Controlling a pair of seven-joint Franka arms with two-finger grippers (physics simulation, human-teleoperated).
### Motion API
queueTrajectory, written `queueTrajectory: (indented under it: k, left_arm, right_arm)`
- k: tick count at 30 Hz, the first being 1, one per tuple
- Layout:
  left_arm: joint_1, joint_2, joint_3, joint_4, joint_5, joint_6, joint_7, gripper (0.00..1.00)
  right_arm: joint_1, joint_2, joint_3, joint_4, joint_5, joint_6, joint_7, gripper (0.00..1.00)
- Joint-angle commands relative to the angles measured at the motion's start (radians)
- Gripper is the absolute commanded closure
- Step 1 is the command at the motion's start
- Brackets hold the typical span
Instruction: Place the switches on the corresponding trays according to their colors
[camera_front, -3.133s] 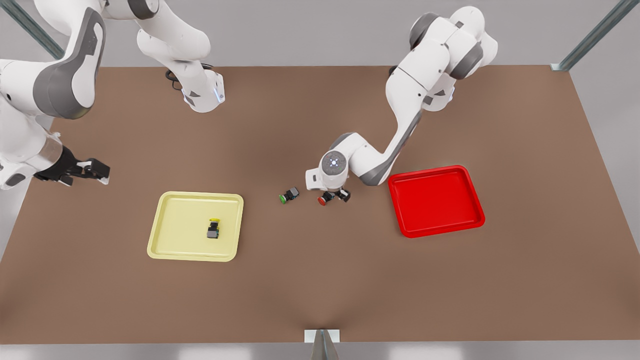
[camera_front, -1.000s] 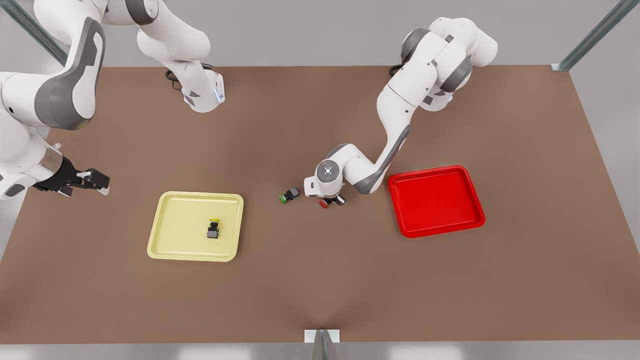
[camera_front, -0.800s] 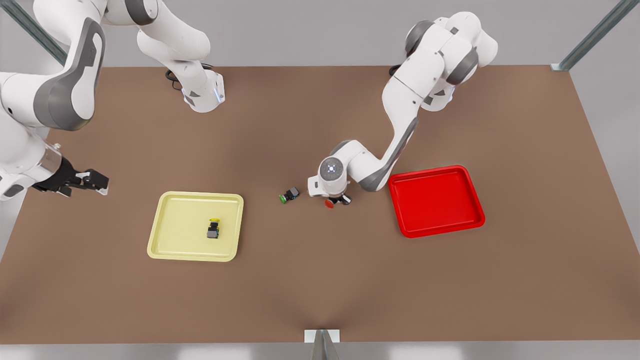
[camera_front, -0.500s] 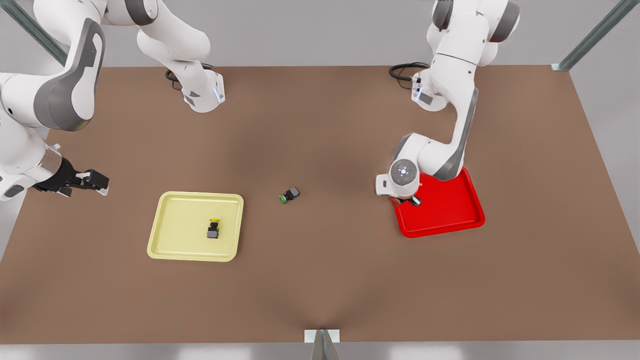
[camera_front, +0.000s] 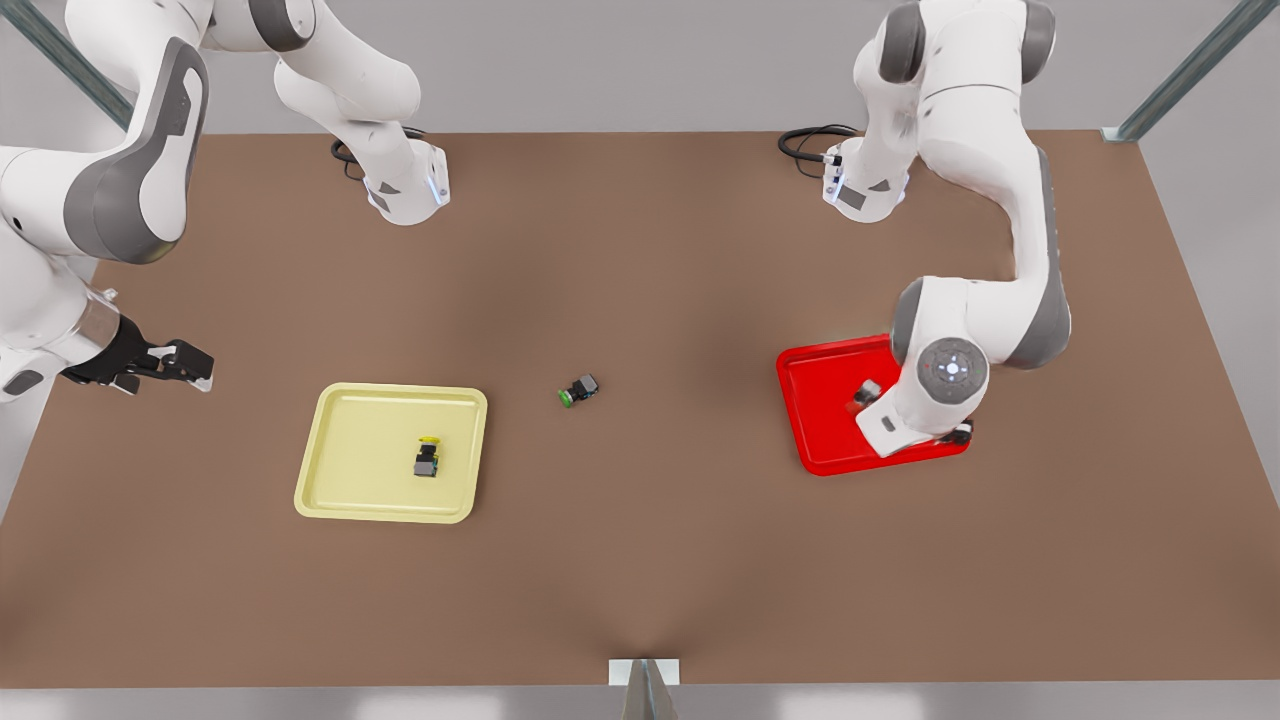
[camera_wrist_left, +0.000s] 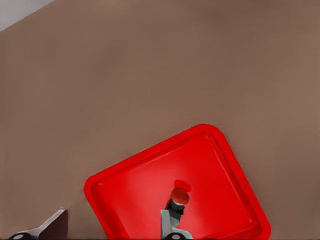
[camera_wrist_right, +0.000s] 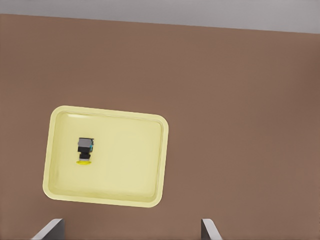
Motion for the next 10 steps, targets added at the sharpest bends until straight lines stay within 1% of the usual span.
queueTrajectory:
  k: [1,2,3,4,5,6,10]
  left_arm:
    - [-0.001,-0.001,-0.001,0.021,-0.1,-0.015,-0.051,0.0]
    - [0.128,-0.044,-0.128,0.067,-0.109,-0.055,-0.179,0.0]
    - [0.281,-0.078,-0.296,0.127,-0.085,-0.099,-0.237,0.0]
    - [0.347,-0.112,-0.372,0.139,-0.062,-0.107,-0.235,0.0]
    - [0.401,-0.141,-0.483,0.139,0.067,-0.11,-0.237,0.0]
    - [0.462,-0.164,-0.546,0.138,0.072,-0.114,-0.234,0.0]
    - [0.476,-0.19,-0.56,0.127,0.075,-0.115,-0.231,0.0]
  right_arm:
    - [0.0,0.0,0.001,0.0,0.0,0.0,0.0,0.0]
    - [0.0,0.0,0.001,0.0,0.0,0.0,0.0,0.0]
    - [0.0,0.0,0.001,0.0,0.0,0.0,0.0,0.0]
    - [0.0,0.0,0.001,0.0,0.0,0.002,0.0,0.0]
    - [0.0,0.0,0.001,0.0,0.0,0.002,0.0,0.0]
    - [0.0,0.0,-0.001,0.0,0.0,0.002,0.0,0.0]
    - [0.0,0.0,0.001,0.0,0.0,0.003,0.0,0.0]
